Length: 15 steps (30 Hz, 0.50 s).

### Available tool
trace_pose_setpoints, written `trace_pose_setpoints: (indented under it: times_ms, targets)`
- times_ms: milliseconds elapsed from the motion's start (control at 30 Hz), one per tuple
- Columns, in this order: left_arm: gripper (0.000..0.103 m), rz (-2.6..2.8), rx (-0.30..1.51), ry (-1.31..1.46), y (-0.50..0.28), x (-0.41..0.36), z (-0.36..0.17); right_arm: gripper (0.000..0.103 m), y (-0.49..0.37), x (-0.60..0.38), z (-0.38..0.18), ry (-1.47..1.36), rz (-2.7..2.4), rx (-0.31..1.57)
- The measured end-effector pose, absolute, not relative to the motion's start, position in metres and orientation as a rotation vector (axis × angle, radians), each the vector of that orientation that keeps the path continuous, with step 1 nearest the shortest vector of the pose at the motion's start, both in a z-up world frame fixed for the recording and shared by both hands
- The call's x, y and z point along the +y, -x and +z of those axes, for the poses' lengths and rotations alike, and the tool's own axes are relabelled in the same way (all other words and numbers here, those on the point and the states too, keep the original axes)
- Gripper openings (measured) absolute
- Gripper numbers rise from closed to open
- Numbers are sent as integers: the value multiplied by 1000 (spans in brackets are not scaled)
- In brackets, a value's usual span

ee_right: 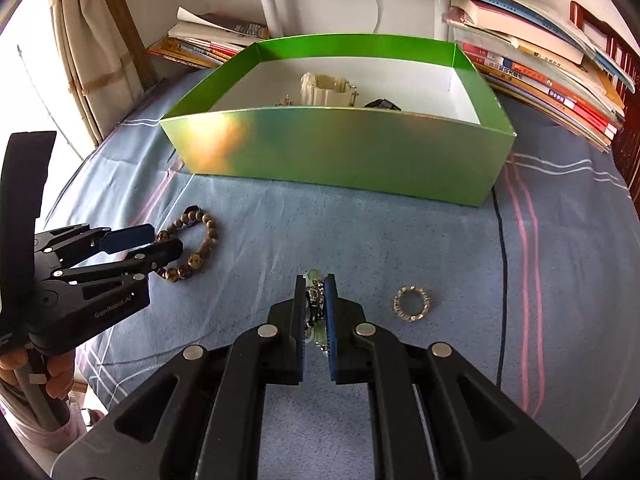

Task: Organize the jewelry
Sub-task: 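Carry the brown and jade bracelets into the green box and open both grippers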

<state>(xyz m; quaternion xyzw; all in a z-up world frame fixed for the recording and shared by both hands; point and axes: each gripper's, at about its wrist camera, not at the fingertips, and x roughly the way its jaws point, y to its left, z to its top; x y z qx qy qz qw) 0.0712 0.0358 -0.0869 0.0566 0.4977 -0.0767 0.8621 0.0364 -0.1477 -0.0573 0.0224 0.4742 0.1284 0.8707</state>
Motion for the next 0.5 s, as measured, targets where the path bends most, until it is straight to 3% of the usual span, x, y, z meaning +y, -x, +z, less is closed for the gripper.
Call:
trace_pose_setpoints:
  times_ms: [33, 67, 267, 500]
  targets:
    - [14, -169, 1052, -113, -71, 35, -87, 9, -36, -147, -58, -47, 269, 990]
    - [11, -170, 1054, -117, -71, 34, -88, 9, -35, -148, -59, -49, 269, 988]
    - [11, -184, 987, -96, -63, 32, -59, 9, -38, -156, -41, -54, 255, 946]
    - [11, -218, 800, -111, -65, 24, 20, 9, -51, -165, 26, -61, 237, 773]
